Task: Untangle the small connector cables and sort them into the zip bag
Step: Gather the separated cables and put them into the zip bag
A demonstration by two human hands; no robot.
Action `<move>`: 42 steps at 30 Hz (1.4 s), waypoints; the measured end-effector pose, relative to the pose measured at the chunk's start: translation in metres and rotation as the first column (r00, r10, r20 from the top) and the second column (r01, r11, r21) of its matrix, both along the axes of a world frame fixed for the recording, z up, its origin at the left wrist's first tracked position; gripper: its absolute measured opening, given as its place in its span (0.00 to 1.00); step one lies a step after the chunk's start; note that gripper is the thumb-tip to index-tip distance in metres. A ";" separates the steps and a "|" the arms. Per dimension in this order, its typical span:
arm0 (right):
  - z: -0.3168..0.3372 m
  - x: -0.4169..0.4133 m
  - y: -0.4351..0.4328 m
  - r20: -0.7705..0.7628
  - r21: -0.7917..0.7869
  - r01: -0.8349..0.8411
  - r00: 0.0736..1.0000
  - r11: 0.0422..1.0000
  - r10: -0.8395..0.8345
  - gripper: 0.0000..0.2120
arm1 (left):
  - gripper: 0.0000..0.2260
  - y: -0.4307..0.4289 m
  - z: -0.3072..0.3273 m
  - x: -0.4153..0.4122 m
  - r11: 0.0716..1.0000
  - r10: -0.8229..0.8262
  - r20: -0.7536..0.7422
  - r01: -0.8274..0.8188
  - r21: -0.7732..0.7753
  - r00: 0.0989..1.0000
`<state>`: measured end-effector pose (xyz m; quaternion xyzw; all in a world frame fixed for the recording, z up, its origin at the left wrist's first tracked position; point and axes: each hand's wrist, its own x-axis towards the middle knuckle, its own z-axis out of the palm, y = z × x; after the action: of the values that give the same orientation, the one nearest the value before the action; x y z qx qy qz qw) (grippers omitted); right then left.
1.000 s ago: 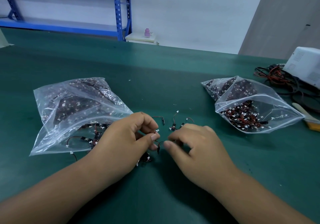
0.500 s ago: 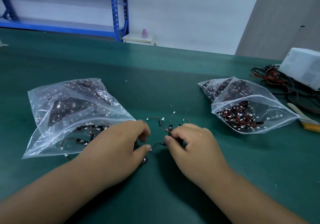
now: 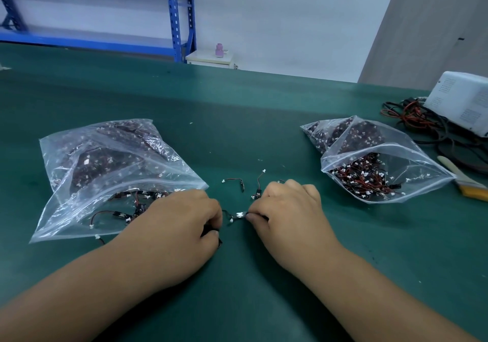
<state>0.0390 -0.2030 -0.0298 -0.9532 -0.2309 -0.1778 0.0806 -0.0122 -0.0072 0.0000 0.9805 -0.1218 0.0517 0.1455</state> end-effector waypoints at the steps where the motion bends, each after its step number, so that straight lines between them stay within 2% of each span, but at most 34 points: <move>1: 0.000 0.002 0.001 0.026 -0.009 0.033 0.999 0.999 -0.032 0.12 | 0.02 0.000 0.000 0.000 1.000 0.002 -0.002 -0.002 -0.001 1.000; 4: 0.004 0.010 0.000 0.048 0.110 0.117 0.991 0.987 -0.123 0.11 | 0.02 0.000 -0.001 0.000 1.000 0.002 -0.007 -0.002 0.005 1.000; 6: 0.007 0.016 -0.007 0.025 0.298 0.156 0.985 0.942 -0.171 0.08 | 0.03 0.001 -0.002 0.001 1.000 0.003 -0.008 -0.003 0.005 1.000; 8: 0.009 0.022 -0.019 0.003 0.488 0.166 0.981 0.857 -0.192 0.03 | 0.06 0.002 -0.003 0.001 1.000 0.002 -0.012 -0.002 -0.002 1.000; 12: 0.009 0.027 -0.043 -0.093 0.673 0.163 0.986 0.721 -0.136 0.14 | 0.13 0.000 -0.003 0.003 0.999 -0.042 -0.019 0.042 0.008 0.999; 14: 0.006 0.025 -0.046 -0.160 0.652 0.180 0.982 0.736 -0.098 0.17 | 0.15 -0.001 -0.003 0.002 0.997 -0.078 -0.033 0.078 -0.007 0.996; 17: 0.003 0.021 -0.040 -0.231 0.548 0.152 0.973 0.823 -0.027 0.14 | 0.20 -0.003 -0.006 0.001 0.991 -0.134 -0.075 0.135 0.008 0.988; 18: 0.003 0.019 -0.037 -0.265 0.494 0.149 0.964 0.856 -0.015 0.16 | 0.24 -0.003 -0.006 0.002 0.988 -0.149 -0.085 0.151 0.026 0.985; 21: 0.001 0.015 -0.033 -0.307 0.272 0.147 0.950 0.951 -0.059 0.30 | 0.33 -0.002 -0.010 0.002 0.977 -0.184 -0.093 0.192 0.092 0.979; 23: 0.001 0.015 -0.030 -0.280 0.222 0.151 0.956 0.963 -0.086 0.32 | 0.34 -0.004 -0.011 0.004 0.969 -0.203 -0.084 0.212 0.125 0.976; 28: -0.001 0.017 -0.028 -0.285 0.193 0.167 0.952 0.967 -0.108 0.36 | 0.34 -0.010 -0.015 0.012 0.958 -0.212 -0.085 0.225 0.180 0.973; 37: -0.002 0.020 -0.027 -0.310 0.167 0.175 0.943 0.970 -0.117 0.34 | 0.35 -0.008 -0.020 0.012 0.953 -0.212 -0.044 0.217 0.211 0.976; 42: 0.000 0.022 -0.032 -0.337 0.297 0.191 0.938 0.936 -0.085 0.34 | 0.36 -0.007 -0.020 0.011 0.956 -0.213 -0.028 0.214 0.199 0.977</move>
<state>0.0612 -0.2350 -0.0294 -0.9568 -0.1140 -0.0622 0.2601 -0.0016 -0.0140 -0.0203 0.9714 -0.2311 0.0199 0.0511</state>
